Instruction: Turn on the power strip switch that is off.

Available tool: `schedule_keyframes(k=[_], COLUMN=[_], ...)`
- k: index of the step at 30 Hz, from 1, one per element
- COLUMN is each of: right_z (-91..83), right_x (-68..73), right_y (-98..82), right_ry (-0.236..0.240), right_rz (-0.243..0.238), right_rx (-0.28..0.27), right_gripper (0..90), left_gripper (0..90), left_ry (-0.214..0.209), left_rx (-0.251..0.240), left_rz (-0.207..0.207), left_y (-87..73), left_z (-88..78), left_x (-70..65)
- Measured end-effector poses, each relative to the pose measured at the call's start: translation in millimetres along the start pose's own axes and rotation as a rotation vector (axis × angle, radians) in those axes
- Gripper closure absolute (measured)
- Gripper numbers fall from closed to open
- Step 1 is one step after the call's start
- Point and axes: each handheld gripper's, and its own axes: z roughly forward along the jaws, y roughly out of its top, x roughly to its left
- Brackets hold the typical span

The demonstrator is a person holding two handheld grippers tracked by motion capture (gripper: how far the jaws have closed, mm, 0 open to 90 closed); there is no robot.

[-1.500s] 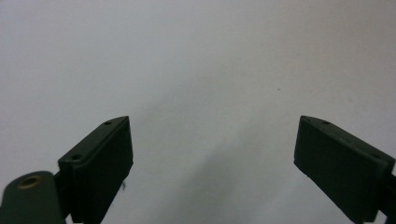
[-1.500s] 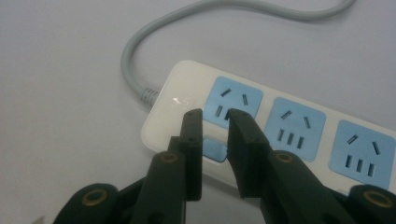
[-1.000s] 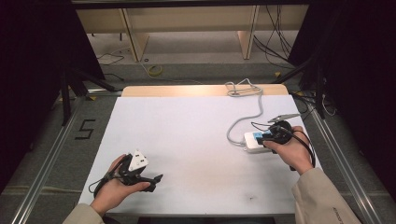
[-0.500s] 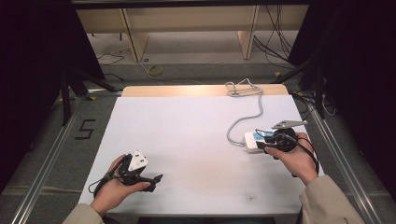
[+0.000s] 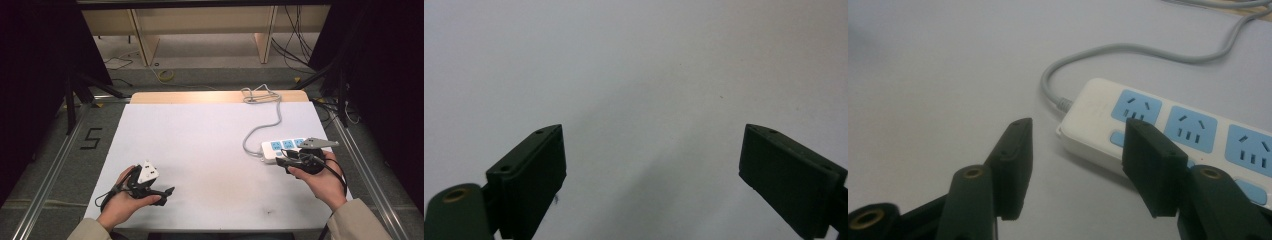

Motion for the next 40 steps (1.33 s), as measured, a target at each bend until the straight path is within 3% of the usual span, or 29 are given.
schedule_keyframes(k=[10,20,40], right_z=[-8.9,-20.3,-27.4], right_x=[10.4,16.3,23.9], right_y=[-14.2,-29.2,-42.0], right_ry=[0.02,0.03,0.033], right_rz=[-0.028,-0.016,-0.008], right_rx=[-0.044,-0.082,-0.126], right_gripper=[39.3,34.6,33.3], left_gripper=[11.1,11.1,11.1], left_ry=[0.0,-0.001,-0.007], left_rx=[-0.001,-0.001,0.003], left_rz=[0.0,-0.002,-0.003], left_y=[-0.4,-0.7,0.2], left_z=[0.0,-0.1,0.9], left_x=[-0.1,0.2,0.5])
